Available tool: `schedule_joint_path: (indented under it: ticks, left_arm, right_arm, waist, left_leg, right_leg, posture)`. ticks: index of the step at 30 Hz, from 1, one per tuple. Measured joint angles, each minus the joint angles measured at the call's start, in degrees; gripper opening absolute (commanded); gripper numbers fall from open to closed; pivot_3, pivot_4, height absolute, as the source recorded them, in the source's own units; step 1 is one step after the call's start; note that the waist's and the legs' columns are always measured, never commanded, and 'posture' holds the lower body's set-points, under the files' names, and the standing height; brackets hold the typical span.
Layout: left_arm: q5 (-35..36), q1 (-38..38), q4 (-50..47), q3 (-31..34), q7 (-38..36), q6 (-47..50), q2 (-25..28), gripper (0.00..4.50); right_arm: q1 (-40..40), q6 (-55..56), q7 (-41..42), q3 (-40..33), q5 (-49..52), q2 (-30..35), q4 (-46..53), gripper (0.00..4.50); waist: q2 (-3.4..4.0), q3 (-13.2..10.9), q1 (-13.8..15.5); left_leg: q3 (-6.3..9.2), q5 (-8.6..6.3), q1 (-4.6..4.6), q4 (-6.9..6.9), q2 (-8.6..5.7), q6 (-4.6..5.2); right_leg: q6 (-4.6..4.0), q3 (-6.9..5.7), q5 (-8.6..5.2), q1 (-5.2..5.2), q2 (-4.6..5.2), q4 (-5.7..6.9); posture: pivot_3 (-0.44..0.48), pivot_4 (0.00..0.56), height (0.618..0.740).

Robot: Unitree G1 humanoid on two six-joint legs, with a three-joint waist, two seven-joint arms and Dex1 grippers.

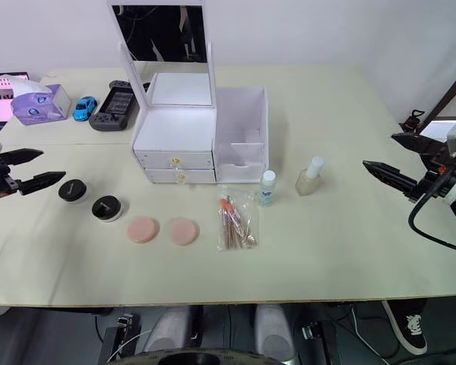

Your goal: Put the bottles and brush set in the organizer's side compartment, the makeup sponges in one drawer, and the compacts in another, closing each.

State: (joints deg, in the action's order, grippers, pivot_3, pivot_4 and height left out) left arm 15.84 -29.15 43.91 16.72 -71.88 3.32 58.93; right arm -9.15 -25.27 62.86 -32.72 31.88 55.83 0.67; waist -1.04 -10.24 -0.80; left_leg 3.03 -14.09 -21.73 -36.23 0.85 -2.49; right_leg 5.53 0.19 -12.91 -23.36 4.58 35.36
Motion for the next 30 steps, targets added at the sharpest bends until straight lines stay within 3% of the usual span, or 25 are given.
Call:
schedule_joint_path:
  ticks: [15,18,24,30]
  left_arm:
    - [1.1,-4.8,5.1,0.6,-1.6,0.8,0.5,4.50]
    - [2.2,-8.6,3.7,-0.4,-5.6,4.6,0.4,4.50]
    - [11.4,-12.9,-12.7,-4.2,-15.8,27.5,-0.3,4.50]
    - [16.8,-20.1,-31.8,-12.5,-18.4,35.7,-6.8,4.50]
  right_arm:
    - [-1.8,0.4,-1.0,1.6,-0.1,0.0,-0.9,4.47]
    - [-1.2,-1.0,-1.9,1.5,0.0,0.1,-0.1,4.47]
    - [6.7,-8.4,-5.1,-1.3,0.6,0.7,9.4,4.47]
    - [15.2,-19.1,-10.5,-8.6,6.4,-1.4,26.8,4.47]
  waist:
    - [-0.02,0.0,0.0]
    - [-0.08,0.0,0.3]
    - [-0.15,-0.1,0.2]
    - [-0.16,-0.1,0.2]
  left_leg:
    - [0.00,0.00,-0.02,0.00,0.00,0.00]
    - [0.02,0.00,-0.08,-0.04,-0.01,0.00]
    - [0.14,0.00,-0.36,-0.04,-0.03,0.00]
    - [0.22,0.00,-0.38,-0.07,-0.05,0.00]
  right_leg:
    - [0.00,0.00,0.00,-0.01,0.00,-0.02]
    - [0.00,-0.02,0.00,0.01,0.00,-0.02]
    - [0.05,-0.06,-0.01,-0.10,-0.01,-0.09]
    - [0.11,-0.12,-0.07,-0.06,-0.03,-0.12]
  posture:
    - [0.000,0.150,0.740]
    - [0.000,0.150,0.740]
    - [0.000,0.150,0.740]
    - [0.000,0.150,0.740]
